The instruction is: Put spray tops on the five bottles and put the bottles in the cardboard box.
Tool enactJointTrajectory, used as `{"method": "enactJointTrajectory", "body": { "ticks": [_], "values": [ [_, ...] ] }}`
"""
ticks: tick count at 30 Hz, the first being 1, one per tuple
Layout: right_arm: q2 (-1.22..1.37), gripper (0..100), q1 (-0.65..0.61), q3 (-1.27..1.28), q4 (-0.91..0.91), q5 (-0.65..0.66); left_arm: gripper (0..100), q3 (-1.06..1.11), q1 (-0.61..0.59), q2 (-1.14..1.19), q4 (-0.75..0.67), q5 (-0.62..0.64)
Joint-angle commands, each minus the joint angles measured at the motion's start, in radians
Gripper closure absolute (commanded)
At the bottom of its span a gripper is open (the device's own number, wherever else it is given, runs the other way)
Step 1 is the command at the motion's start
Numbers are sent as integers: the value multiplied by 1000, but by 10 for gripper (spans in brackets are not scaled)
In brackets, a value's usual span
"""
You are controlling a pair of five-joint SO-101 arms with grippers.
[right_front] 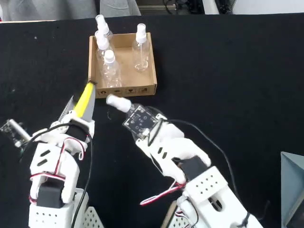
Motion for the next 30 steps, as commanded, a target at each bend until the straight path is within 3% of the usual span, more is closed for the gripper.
{"method": "enactJointTrajectory", "body": {
  "ticks": [1, 15, 26, 30],
  "values": [
    [-120, 900, -14, -2, -23, -23, 787, -8, -15, -11, 0, 8],
    [-386, 900, -20, 125, -25, -18, 787, 39, 2, -11, -6, -61],
    [-384, 900, -20, 127, -25, -18, 787, 41, 199, -11, 0, -68],
    [-384, 900, -20, 127, -25, -18, 787, 42, 262, -11, 2, -141]
  ]
}}
